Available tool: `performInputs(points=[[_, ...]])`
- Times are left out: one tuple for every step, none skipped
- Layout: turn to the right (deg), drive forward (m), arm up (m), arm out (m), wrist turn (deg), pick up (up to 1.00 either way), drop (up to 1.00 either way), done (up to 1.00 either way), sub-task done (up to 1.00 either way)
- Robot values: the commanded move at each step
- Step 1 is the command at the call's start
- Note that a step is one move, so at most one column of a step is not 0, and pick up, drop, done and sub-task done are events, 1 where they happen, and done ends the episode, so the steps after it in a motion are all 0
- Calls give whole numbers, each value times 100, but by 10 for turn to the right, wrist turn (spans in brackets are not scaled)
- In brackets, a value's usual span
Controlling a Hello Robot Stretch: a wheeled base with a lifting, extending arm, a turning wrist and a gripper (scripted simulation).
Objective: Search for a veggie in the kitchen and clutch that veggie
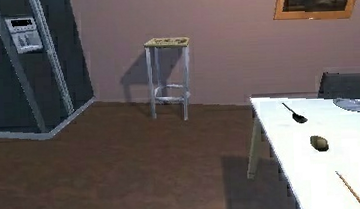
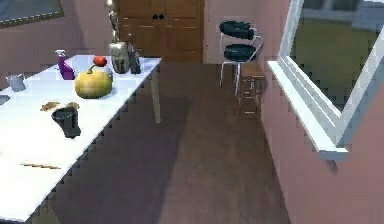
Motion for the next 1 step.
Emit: performInputs(points=[[0,15,0,0,0,0,0,0,0]])
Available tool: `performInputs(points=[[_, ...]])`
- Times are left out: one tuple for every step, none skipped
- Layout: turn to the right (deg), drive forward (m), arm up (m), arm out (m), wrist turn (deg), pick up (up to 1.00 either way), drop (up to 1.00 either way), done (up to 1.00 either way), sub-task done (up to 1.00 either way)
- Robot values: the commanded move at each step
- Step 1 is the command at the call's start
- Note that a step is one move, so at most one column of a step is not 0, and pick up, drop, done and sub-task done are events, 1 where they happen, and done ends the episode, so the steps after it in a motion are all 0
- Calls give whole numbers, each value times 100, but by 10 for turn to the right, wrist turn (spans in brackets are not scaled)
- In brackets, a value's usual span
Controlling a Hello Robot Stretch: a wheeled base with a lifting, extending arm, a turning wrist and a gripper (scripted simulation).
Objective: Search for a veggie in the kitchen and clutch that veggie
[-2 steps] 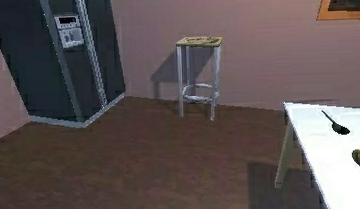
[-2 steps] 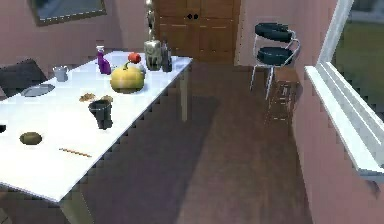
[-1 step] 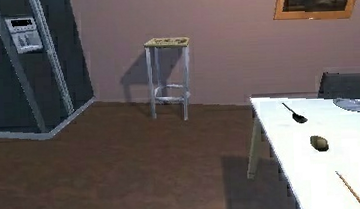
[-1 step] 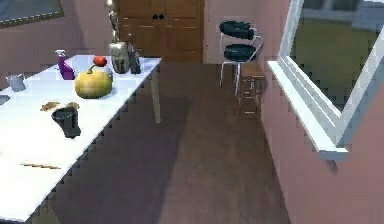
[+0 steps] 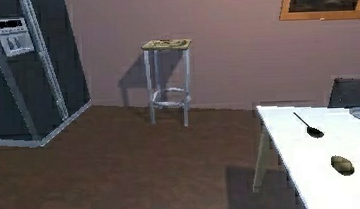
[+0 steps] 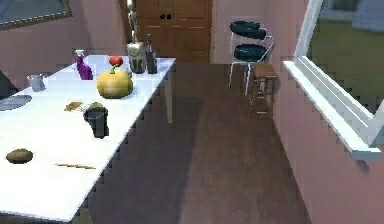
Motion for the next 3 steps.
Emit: performInputs(points=[[450,0,0,0,0,0,0,0,0],[390,0,0,0,0,0,0,0,0],[0,15,0,0,0,0,0,0,0]])
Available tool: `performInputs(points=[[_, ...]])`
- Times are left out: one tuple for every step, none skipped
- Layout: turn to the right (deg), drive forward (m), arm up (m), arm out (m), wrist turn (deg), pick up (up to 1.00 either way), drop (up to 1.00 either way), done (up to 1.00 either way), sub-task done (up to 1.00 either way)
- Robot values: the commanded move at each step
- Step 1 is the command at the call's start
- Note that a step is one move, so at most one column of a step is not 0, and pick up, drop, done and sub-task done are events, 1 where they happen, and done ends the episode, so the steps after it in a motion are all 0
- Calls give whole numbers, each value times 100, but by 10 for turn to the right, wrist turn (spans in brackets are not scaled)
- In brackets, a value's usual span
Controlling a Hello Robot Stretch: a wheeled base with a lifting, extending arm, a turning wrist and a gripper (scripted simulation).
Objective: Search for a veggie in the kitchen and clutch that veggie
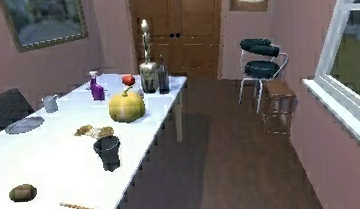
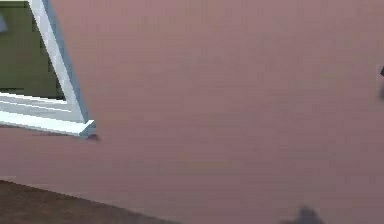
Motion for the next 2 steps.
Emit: performInputs(points=[[-450,0,0,0,0,0,0,0,0],[-450,0,0,0,0,0,0,0,0]])
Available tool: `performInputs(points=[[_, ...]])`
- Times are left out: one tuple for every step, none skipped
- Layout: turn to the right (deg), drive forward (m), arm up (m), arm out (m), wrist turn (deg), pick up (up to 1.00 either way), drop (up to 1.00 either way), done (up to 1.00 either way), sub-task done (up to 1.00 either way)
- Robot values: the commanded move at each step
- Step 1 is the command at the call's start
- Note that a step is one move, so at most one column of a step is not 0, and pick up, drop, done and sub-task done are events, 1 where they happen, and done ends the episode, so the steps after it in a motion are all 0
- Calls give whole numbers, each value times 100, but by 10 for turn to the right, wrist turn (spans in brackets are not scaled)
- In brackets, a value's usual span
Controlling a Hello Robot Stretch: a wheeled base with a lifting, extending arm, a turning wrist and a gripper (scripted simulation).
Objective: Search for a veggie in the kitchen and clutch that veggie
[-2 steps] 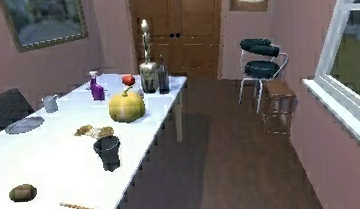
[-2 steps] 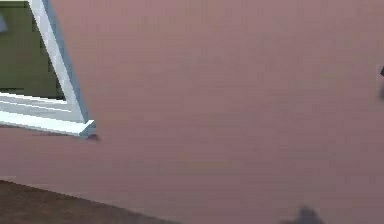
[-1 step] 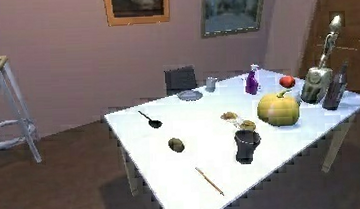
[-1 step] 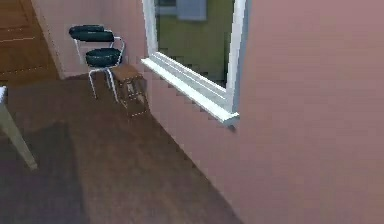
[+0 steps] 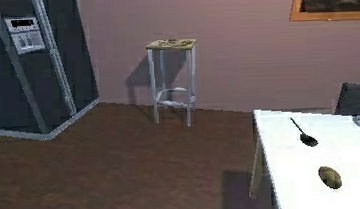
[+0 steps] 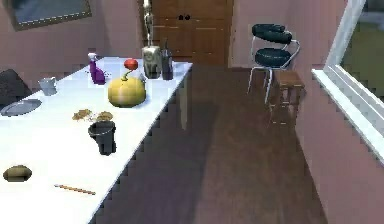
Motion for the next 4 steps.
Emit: performInputs(points=[[-420,0,0,0,0,0,0,0,0],[-30,0,0,0,0,0,0,0,0],[450,0,0,0,0,0,0,0,0],[30,0,0,0,0,0,0,0,0]])
